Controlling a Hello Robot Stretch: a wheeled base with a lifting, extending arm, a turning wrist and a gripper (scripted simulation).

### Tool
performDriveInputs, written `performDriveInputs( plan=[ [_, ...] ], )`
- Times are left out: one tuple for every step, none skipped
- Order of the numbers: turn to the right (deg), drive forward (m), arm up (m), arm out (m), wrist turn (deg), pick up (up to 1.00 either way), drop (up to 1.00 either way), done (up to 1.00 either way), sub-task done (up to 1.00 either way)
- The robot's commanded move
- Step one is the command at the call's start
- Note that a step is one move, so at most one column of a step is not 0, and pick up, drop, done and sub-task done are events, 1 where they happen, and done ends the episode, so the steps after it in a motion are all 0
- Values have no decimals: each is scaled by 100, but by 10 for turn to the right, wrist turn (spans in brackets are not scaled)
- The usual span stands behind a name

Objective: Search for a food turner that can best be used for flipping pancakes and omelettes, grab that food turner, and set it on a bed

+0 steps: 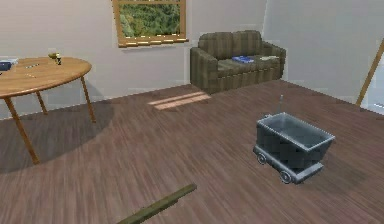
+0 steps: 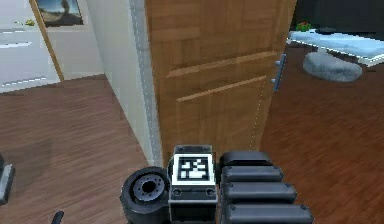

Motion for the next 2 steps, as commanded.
performDriveInputs(
  plan=[
    [450,0,0,0,0,0,0,0,0],
    [330,0,0,0,0,0,0,0,0]
  ],
)
